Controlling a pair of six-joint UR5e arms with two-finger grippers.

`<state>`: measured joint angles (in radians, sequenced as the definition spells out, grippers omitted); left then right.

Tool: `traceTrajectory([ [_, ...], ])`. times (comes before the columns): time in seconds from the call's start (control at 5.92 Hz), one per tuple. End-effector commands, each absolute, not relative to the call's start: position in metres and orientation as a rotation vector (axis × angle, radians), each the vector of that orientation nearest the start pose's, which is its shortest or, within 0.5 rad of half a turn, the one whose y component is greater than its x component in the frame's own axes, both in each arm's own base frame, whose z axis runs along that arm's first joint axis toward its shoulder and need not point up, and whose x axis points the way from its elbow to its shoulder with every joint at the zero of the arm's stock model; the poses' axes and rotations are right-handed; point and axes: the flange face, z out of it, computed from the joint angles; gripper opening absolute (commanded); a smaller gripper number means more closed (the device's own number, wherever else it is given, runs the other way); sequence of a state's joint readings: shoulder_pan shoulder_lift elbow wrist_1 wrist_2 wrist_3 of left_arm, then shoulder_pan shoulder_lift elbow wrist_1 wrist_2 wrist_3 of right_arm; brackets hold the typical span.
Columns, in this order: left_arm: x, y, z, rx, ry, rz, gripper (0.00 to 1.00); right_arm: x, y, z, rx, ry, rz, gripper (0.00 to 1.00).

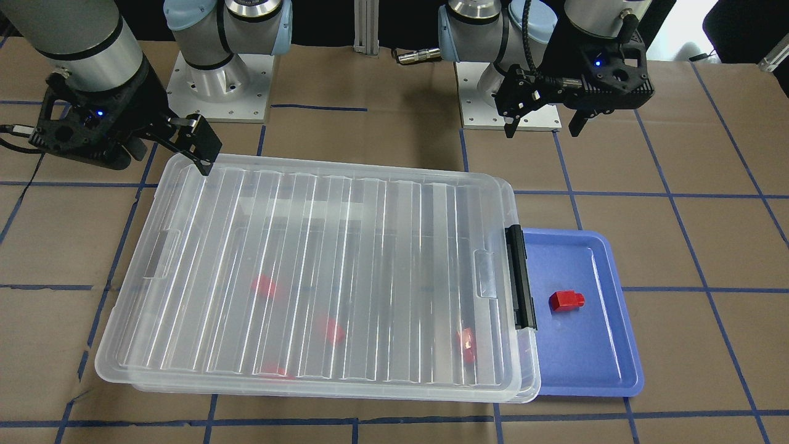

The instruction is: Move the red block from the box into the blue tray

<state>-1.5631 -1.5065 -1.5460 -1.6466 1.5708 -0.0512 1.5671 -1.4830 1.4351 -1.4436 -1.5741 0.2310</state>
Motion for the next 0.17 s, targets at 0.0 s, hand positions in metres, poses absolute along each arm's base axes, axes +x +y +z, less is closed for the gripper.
traceTrajectory([
  [0.0, -0.1297, -0.4646, 0.5211, -0.096, 3.140, -0.017, 0.98, 0.1311, -0.5212, 0.4965, 0.367, 3.133, 0.126, 1.00],
])
